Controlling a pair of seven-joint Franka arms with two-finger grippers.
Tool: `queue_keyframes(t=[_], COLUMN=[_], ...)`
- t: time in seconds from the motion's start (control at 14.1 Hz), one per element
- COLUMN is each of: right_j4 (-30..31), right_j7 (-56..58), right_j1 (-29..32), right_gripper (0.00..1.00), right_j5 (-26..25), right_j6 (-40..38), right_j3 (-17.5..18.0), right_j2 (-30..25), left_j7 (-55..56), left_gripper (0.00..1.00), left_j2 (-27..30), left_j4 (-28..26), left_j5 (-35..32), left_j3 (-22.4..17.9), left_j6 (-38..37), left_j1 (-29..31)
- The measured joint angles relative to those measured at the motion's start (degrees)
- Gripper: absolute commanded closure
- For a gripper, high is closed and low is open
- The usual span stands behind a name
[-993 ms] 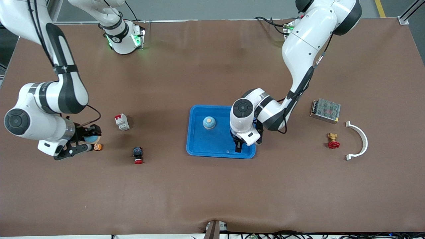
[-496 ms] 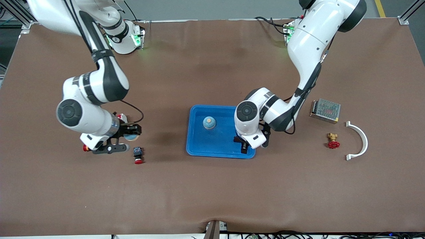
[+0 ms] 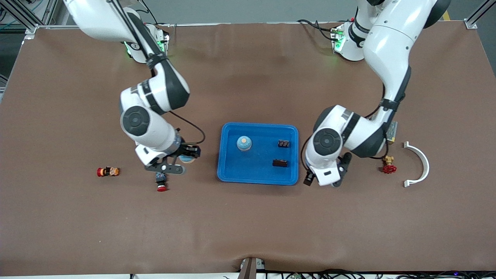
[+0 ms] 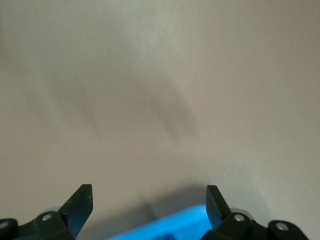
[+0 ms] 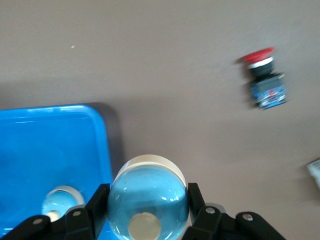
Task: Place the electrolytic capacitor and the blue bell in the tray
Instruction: 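Carry the bell over the tray with the right gripper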
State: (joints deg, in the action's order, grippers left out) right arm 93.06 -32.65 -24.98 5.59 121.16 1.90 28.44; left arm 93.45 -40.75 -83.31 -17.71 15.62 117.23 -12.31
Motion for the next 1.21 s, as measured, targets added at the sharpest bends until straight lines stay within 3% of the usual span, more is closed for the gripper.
queue_keyframes(t=[0.35,0.64,1.21], right_j4=[-4.78,-6.57,-11.91], right_j7=[-10.96,-13.54,-19.08], right_j1=[-5.73,-7.05,-9.77], right_gripper=[0.42,0.42,0.42], right_j5=[-0.07,-0.09,-2.62], right_j6=[3.17,7.40,8.23], right_j3=[-0.08,-0.16,-0.32], right_j2=[5.91,9.61,14.90], left_j7=[-12.86,-22.72,-53.71], left_gripper=[0.00,0.00,0.00], left_j2=[0.00,0.00,0.01], left_j4=[-0.38,-0.49,-0.44], left_j5=[0.01,0.00,0.03], left_j3=[-0.05,-0.29,-0.04], left_j6=[-0.26,-0.26,2.44], left_j1=[5.19,7.40,11.75])
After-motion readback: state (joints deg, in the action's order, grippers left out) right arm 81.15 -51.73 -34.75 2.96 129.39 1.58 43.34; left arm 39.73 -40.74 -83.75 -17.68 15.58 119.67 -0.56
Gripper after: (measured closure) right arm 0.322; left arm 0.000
